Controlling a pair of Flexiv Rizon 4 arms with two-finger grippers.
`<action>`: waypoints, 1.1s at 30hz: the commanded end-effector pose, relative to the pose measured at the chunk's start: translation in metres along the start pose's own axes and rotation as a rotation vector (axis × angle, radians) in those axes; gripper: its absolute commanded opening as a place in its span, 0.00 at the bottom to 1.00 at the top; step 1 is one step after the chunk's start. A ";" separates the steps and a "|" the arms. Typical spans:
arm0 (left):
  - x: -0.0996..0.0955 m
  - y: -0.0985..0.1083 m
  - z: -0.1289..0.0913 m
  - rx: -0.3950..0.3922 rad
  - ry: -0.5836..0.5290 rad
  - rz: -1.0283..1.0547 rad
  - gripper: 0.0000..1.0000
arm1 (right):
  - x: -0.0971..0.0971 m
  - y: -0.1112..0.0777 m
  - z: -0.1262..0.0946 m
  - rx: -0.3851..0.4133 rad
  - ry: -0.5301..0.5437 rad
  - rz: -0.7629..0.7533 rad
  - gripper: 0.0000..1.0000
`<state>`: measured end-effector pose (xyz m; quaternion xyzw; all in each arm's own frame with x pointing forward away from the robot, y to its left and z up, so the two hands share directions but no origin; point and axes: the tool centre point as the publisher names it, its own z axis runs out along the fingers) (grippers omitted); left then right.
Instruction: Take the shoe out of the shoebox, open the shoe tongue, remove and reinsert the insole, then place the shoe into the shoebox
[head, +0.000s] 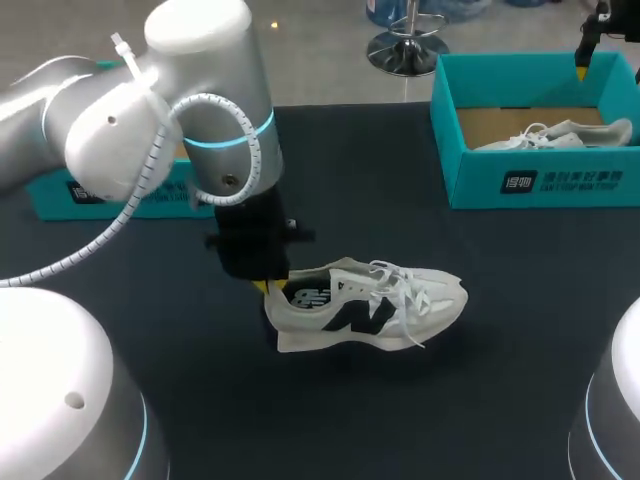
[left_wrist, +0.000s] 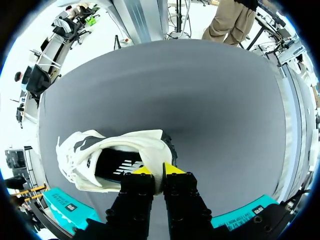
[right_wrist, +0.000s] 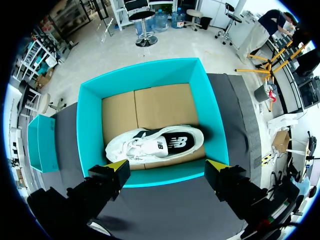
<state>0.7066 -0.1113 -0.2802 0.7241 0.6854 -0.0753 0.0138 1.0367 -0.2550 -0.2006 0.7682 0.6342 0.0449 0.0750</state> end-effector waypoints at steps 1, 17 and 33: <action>-0.005 0.006 0.010 0.001 0.013 -0.007 0.00 | 0.000 0.000 0.000 0.000 -0.002 0.001 1.00; -0.006 0.020 0.032 -0.006 0.063 0.017 0.00 | 0.000 0.000 0.000 0.000 -0.002 0.001 1.00; -0.008 0.035 0.053 -0.015 0.091 0.031 0.00 | 0.000 0.000 0.000 0.000 -0.002 0.001 1.00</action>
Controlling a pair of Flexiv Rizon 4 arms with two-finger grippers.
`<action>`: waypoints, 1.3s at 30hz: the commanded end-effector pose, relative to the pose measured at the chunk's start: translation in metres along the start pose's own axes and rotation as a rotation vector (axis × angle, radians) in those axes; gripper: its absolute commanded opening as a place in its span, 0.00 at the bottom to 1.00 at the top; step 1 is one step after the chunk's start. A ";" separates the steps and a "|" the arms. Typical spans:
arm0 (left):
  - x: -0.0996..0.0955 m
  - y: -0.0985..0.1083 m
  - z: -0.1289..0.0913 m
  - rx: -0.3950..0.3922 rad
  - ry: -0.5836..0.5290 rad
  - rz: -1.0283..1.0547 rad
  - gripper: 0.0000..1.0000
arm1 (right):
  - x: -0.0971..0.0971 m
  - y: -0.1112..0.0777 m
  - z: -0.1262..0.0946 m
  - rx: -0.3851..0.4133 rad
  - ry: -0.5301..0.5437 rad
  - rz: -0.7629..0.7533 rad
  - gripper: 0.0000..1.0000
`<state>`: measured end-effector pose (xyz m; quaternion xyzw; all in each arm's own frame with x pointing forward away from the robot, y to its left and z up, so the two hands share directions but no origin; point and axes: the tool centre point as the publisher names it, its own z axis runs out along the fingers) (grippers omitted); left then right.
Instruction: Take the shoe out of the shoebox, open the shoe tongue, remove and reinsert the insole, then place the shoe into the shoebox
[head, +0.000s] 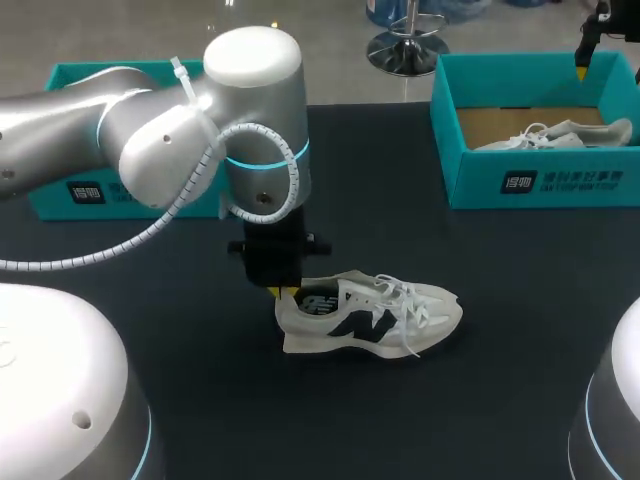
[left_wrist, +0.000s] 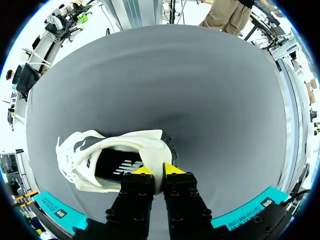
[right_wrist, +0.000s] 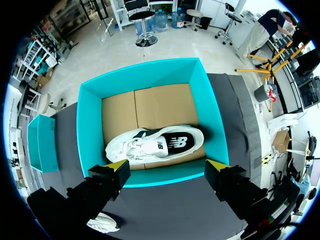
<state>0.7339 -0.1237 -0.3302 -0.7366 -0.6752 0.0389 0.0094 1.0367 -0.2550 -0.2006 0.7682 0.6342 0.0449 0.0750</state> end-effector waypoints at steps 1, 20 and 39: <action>-0.004 0.004 0.005 0.003 0.010 0.005 0.00 | 0.000 0.000 0.000 0.000 -0.002 0.001 1.00; 0.082 -0.051 -0.074 -0.056 -0.510 -0.153 1.00 | 0.000 0.000 0.000 0.000 -0.002 0.001 1.00; 0.121 -0.084 -0.071 -0.054 -0.710 -0.284 1.00 | 0.000 0.000 0.000 0.000 -0.002 0.001 1.00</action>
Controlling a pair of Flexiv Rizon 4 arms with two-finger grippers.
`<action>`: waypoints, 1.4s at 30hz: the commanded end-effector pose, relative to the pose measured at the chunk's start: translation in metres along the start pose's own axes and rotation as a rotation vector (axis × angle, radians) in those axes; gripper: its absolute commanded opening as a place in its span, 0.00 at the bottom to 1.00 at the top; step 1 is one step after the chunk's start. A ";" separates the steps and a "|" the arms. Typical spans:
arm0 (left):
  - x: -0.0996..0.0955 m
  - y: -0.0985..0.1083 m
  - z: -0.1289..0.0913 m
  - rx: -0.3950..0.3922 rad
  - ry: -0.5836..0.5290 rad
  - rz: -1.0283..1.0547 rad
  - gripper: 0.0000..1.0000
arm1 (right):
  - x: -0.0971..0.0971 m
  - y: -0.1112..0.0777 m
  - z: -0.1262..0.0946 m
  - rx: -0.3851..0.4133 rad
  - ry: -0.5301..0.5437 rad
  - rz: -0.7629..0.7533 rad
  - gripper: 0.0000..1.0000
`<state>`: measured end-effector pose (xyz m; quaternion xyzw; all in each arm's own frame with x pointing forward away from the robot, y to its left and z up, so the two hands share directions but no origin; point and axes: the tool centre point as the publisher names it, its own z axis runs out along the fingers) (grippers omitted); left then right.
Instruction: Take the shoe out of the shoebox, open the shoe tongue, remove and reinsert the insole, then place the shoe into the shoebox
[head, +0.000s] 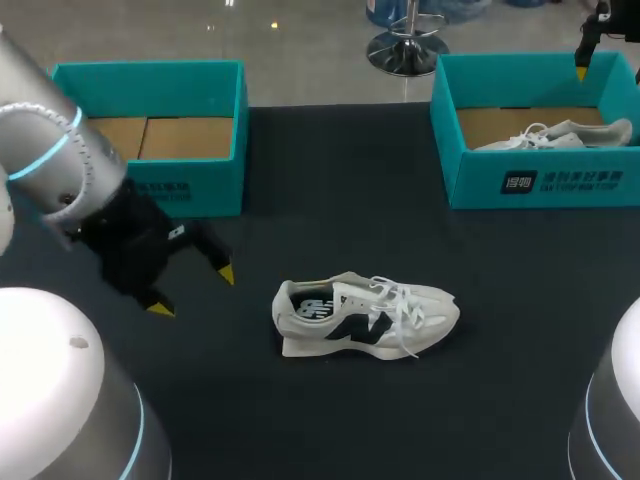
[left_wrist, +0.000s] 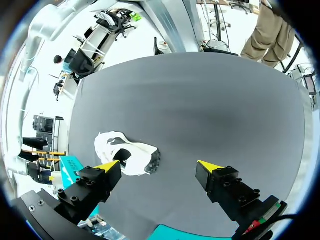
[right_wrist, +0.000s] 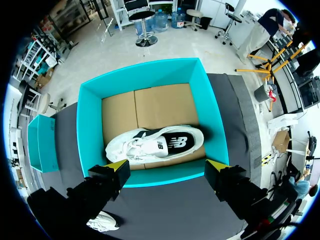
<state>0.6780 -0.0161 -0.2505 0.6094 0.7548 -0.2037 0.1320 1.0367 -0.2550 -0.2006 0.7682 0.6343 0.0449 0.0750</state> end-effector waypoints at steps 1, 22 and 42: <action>0.027 -0.006 -0.002 -0.027 -0.266 0.003 1.00 | 0.000 0.000 0.000 0.000 -0.002 0.001 1.00; 0.021 0.010 -0.008 0.262 -0.433 -0.580 1.00 | 0.000 0.000 0.000 0.000 -0.002 0.001 1.00; 0.048 0.004 0.032 0.412 -0.460 -0.993 1.00 | 0.000 0.000 0.000 0.000 -0.002 0.001 1.00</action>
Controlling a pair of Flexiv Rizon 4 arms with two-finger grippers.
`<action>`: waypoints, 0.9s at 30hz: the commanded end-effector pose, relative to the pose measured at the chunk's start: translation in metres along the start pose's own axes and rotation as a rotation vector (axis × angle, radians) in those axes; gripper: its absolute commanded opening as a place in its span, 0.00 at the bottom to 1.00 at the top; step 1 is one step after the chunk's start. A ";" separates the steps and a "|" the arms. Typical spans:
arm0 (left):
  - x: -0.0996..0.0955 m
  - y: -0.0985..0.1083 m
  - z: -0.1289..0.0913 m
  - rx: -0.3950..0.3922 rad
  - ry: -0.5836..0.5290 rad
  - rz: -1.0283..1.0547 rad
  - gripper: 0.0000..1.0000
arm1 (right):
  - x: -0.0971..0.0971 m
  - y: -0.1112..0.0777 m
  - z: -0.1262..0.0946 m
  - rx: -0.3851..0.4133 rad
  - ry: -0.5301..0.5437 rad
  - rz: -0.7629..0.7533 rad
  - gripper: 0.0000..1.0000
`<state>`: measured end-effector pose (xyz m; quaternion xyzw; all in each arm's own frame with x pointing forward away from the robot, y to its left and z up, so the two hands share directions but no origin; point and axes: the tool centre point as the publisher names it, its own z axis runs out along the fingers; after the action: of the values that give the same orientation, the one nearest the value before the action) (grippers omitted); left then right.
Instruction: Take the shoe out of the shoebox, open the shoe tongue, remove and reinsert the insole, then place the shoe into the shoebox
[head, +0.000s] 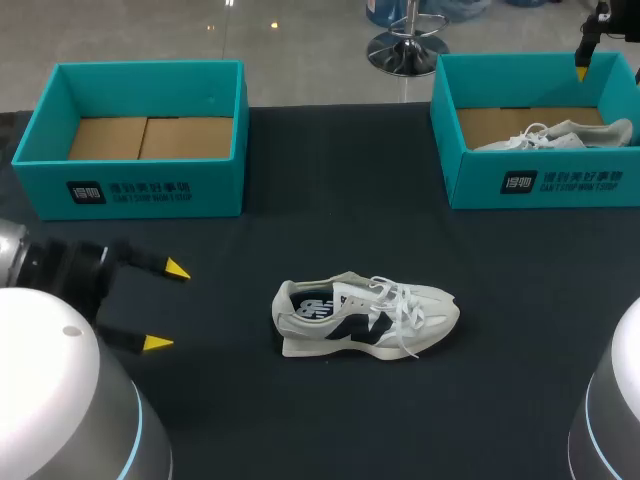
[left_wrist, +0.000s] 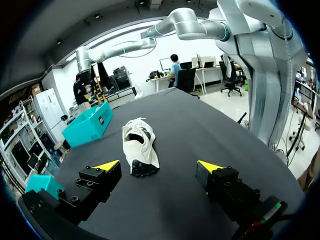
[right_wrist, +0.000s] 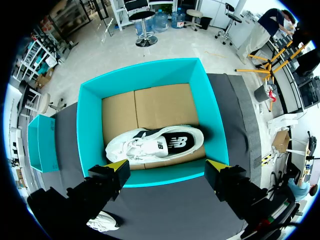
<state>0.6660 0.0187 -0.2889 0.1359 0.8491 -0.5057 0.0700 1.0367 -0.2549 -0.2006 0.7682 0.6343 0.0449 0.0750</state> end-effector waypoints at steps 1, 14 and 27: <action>-0.001 0.010 0.015 0.013 0.017 -0.015 1.00 | 0.000 0.000 0.000 0.000 -0.002 0.001 1.00; -0.007 0.050 0.042 0.001 0.022 -0.141 1.00 | 0.000 0.000 0.000 0.000 -0.002 0.001 1.00; -0.015 0.068 0.077 0.020 0.018 -0.172 1.00 | 0.000 0.000 0.000 0.000 -0.002 0.001 1.00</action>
<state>0.6927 -0.0120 -0.3703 0.0675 0.8544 -0.5148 0.0189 1.0367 -0.2550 -0.2006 0.7682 0.6343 0.0449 0.0750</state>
